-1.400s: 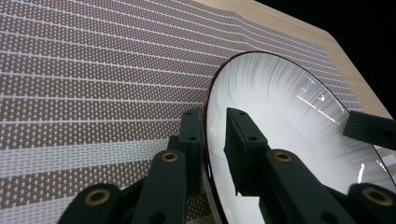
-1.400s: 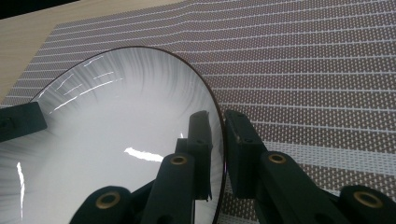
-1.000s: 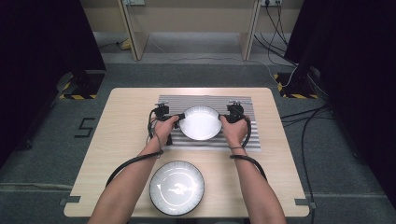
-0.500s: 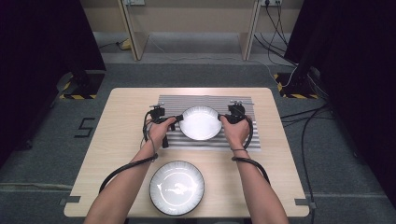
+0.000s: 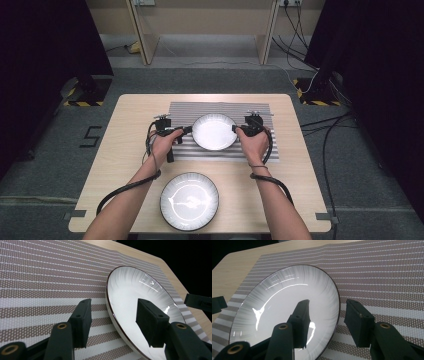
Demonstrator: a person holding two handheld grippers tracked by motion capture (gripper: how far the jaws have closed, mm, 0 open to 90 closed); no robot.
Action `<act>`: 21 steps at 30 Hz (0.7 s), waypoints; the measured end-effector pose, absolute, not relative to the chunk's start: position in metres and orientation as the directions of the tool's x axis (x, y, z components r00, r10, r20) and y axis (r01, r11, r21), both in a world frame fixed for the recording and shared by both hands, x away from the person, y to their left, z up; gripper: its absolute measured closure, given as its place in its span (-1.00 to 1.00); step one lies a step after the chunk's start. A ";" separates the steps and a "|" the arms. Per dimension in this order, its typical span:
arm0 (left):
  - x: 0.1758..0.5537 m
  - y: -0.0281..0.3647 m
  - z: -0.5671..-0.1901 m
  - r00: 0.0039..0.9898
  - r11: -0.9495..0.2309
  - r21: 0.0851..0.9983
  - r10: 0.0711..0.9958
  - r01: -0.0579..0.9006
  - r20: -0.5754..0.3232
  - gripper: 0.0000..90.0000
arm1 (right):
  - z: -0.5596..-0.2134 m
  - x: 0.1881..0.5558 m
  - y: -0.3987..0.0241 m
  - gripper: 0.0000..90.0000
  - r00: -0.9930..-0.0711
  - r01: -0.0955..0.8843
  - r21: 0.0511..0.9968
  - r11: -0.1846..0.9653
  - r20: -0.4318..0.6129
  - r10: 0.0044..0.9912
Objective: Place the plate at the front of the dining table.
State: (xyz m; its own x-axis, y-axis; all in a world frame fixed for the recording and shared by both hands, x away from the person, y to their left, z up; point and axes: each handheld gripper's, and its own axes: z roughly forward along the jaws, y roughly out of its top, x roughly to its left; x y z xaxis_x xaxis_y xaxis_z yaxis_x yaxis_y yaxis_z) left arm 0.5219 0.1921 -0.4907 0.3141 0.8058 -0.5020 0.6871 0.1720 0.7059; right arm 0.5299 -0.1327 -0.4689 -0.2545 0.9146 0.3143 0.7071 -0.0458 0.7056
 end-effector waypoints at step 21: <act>0.478 0.219 -0.480 0.355 0.151 0.730 0.798 0.666 -0.488 -0.01 | -0.464 0.488 -0.148 0.14 -0.273 0.699 0.714 -0.033 0.309 0.911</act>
